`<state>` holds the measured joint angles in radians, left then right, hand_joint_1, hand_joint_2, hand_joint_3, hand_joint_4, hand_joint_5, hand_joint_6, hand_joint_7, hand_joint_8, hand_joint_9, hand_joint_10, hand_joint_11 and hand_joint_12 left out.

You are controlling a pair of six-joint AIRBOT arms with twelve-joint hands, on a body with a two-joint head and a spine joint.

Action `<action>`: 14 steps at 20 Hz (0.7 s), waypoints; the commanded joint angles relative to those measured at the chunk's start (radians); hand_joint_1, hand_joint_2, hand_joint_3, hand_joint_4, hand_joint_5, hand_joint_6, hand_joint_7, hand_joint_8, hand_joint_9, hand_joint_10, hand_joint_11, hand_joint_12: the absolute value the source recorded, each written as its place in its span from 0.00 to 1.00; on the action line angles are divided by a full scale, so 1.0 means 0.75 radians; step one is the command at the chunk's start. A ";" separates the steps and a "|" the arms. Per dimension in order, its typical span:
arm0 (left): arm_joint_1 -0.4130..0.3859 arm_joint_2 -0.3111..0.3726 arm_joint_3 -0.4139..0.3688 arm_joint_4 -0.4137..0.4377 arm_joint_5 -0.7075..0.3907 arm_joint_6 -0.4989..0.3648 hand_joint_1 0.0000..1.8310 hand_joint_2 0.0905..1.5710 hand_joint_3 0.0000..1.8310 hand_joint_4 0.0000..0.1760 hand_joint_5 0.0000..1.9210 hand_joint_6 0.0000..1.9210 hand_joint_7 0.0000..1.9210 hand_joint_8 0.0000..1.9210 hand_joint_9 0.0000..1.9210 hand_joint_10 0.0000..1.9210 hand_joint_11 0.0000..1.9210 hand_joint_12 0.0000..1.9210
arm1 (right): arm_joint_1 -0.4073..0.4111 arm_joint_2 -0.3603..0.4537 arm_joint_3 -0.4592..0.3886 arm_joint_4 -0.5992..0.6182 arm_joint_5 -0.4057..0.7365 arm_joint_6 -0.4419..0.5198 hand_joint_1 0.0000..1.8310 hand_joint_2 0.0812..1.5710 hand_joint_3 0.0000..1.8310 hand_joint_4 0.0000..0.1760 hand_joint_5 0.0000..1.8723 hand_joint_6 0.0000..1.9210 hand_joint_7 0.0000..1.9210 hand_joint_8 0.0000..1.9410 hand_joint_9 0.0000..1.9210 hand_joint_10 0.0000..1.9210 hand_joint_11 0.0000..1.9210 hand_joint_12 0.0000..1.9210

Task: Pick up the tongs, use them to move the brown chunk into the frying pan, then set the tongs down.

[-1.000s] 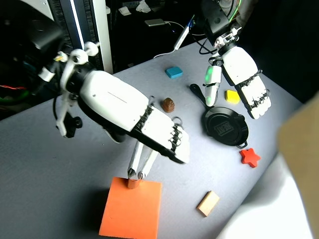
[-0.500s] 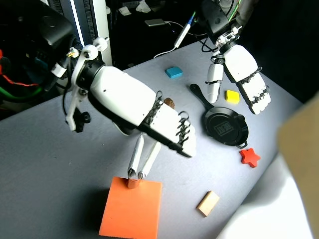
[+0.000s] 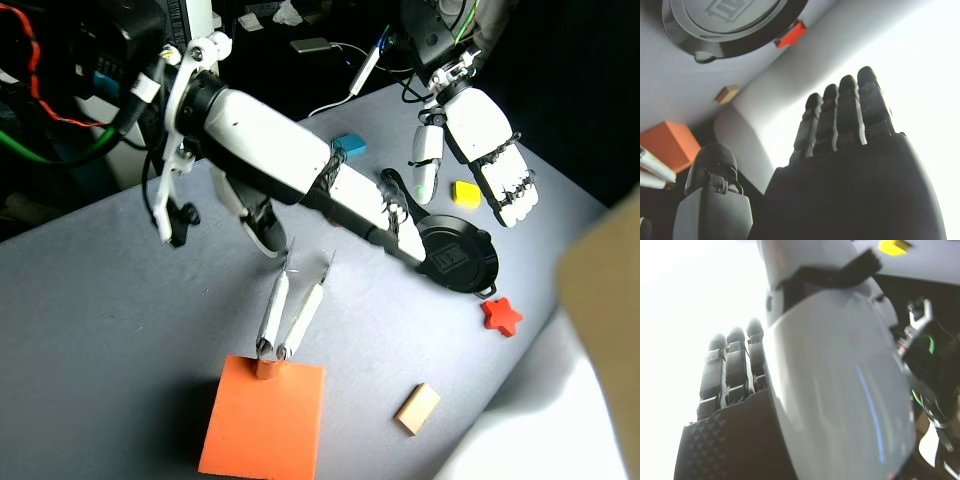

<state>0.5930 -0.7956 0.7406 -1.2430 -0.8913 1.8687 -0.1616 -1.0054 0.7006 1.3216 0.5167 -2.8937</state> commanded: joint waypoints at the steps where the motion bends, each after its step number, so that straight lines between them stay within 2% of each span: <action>1: -0.012 0.016 0.002 0.075 -0.109 -0.001 0.00 0.70 0.00 0.00 0.00 0.00 0.00 0.00 0.00 0.00 0.01 0.00 | 0.012 -0.001 -0.011 -0.155 0.057 0.060 0.59 0.57 0.00 0.00 0.00 0.00 0.00 0.00 0.00 0.00 0.00 0.00; 2: -0.009 0.017 0.002 0.073 -0.109 -0.001 0.00 0.70 0.00 0.00 0.00 0.00 0.00 0.00 0.00 0.00 0.01 0.00 | 0.012 0.000 -0.018 -0.304 0.030 0.231 0.58 0.58 0.00 0.00 0.00 0.00 0.00 0.00 0.00 0.00 0.00 0.00; 4: -0.004 0.017 0.002 0.072 -0.110 -0.001 0.00 0.70 0.00 0.00 0.00 0.00 0.00 0.00 0.00 0.00 0.00 0.00 | 0.018 0.013 -0.020 -0.481 -0.018 0.510 0.56 0.58 0.00 0.00 0.00 0.00 0.00 0.00 0.00 0.00 0.00 0.00; 5: -0.001 0.017 0.002 0.071 -0.111 -0.001 0.00 0.70 0.00 0.00 0.00 0.00 0.00 0.00 0.00 0.00 0.00 0.00 | 0.027 0.027 -0.019 -0.576 -0.054 0.693 0.57 0.59 0.00 0.00 0.00 0.00 0.00 0.00 0.00 0.00 0.00 0.00; 8: 0.003 0.018 0.002 0.065 -0.114 0.000 0.00 0.69 0.00 0.00 0.00 0.00 0.00 0.00 0.00 0.00 0.00 0.00 | 0.053 0.053 -0.019 -0.735 -0.154 0.945 0.56 0.58 0.00 0.00 0.00 0.00 0.00 0.00 0.00 0.00 0.00 0.00; 9: 0.003 0.018 0.002 0.065 -0.114 0.000 0.00 0.69 0.00 0.00 0.00 0.00 0.01 0.00 0.00 0.00 0.01 0.00 | 0.102 0.072 -0.009 -0.782 -0.306 1.046 0.58 0.58 0.00 0.00 0.00 0.00 0.00 0.00 0.00 0.00 0.00 0.00; 12: 0.003 0.018 -0.001 0.064 -0.114 0.000 0.00 0.69 0.00 0.00 0.00 0.00 0.01 0.00 0.00 0.00 0.01 0.00 | 0.165 0.088 0.019 -0.969 -0.533 1.240 0.61 0.59 0.00 0.00 0.00 0.00 0.00 0.00 0.00 0.00 0.00 0.00; 14: 0.004 0.018 -0.006 0.060 -0.114 0.000 0.00 0.69 0.00 0.00 0.00 0.00 0.01 0.00 0.00 0.00 0.01 0.00 | 0.248 0.077 0.066 -1.257 -0.815 1.548 0.63 0.59 0.00 0.00 0.00 0.00 0.00 0.00 0.00 0.00 0.00 0.00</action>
<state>0.6025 -0.7929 0.7361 -1.2591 -0.8970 1.8683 0.0250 -0.9600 0.7574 0.2886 -0.1555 -1.6379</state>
